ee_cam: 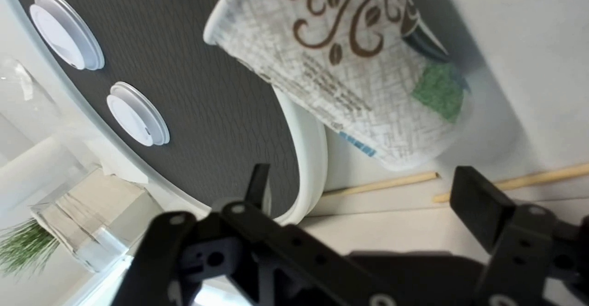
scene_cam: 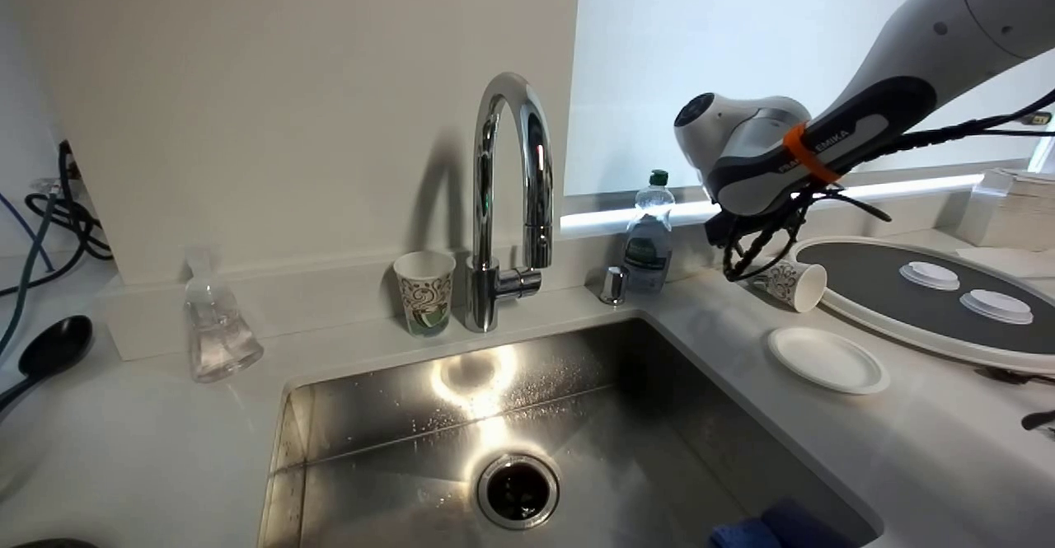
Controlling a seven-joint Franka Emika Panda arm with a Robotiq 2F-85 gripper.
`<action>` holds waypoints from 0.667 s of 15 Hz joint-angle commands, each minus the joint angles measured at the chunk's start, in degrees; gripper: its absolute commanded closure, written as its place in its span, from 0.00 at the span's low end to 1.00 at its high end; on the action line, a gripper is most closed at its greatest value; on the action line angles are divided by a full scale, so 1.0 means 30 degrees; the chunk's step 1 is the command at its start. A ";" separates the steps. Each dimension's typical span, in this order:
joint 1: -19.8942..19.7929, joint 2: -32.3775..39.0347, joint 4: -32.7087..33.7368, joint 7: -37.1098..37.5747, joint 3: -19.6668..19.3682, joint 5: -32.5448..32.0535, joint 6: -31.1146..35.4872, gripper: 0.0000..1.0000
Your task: Put the cup upside down on the plate
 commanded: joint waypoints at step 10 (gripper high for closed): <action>0.0370 0.1284 0.1333 0.1304 0.0113 0.0243 -0.3623 0.00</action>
